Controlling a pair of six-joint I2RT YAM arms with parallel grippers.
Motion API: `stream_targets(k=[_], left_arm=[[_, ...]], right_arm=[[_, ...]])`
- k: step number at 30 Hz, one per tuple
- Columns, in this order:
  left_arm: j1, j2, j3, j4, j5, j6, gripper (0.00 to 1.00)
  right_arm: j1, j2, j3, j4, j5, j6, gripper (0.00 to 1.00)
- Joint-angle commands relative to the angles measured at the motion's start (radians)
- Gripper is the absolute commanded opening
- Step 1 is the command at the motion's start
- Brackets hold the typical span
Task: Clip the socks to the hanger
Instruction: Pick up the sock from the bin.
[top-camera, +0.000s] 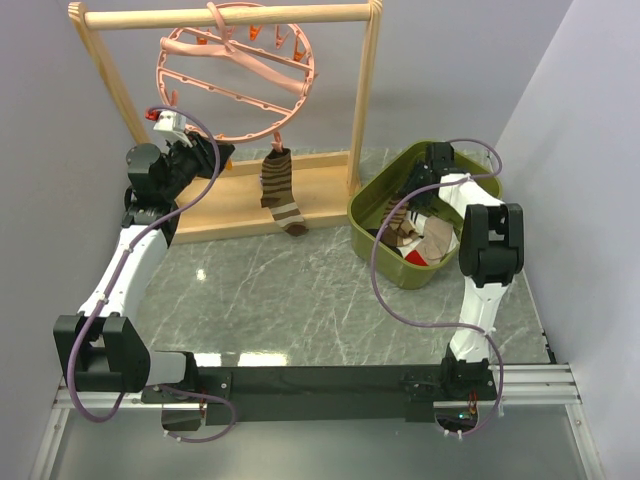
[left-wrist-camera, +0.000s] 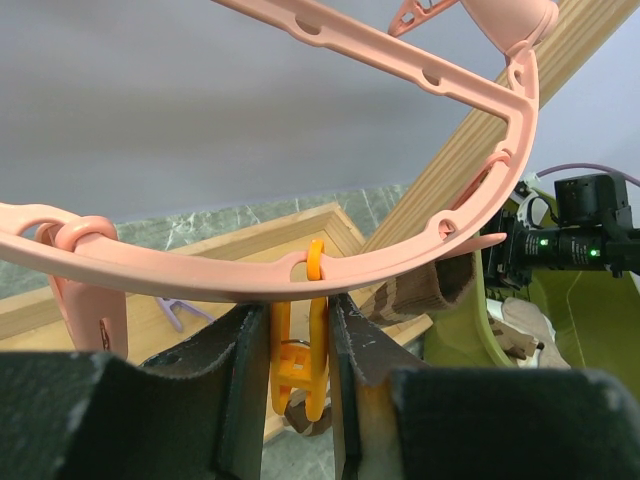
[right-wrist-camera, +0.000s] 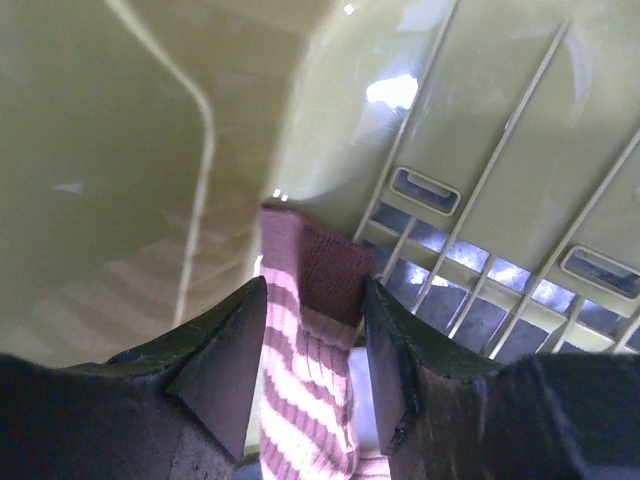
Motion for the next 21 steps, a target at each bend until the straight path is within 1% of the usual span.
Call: stream_targets(k=[1,2,6,9,10,14,18,21], left_arm=[[-0.003,-0.016,0.044,0.030,0.002,0.008,0.22],[-0.003,-0.016,0.046,0.028,0.000,0.009,0.22],[-0.003,-0.016,0.047,0.028,-0.003,0.012,0.22],[-0.003,-0.013,0.050,0.027,-0.001,0.012,0.22],[-0.003,-0.011,0.053,0.027,-0.001,0.012,0.22],[-0.003,-0.011,0.052,0.030,-0.001,0.008,0.22],[-0.003,-0.013,0.062,0.024,-0.001,0.006,0.23],[-0.003,-0.016,0.070,0.012,-0.012,0.005,0.23]], right_arm=[[0.002,0.016,0.025,-0.007,-0.013,0.000,0.50],[0.002,0.017,0.028,-0.012,-0.016,-0.001,0.50],[0.001,0.020,0.025,-0.004,-0.025,0.002,0.44],[0.001,0.016,0.024,0.010,-0.039,0.003,0.27],[0.002,0.010,0.019,0.020,-0.044,0.000,0.16],[0.000,-0.024,0.007,0.051,-0.047,-0.021,0.00],[0.001,-0.107,-0.034,0.105,-0.042,-0.070,0.00],[0.003,-0.222,-0.108,0.178,-0.038,-0.121,0.00]])
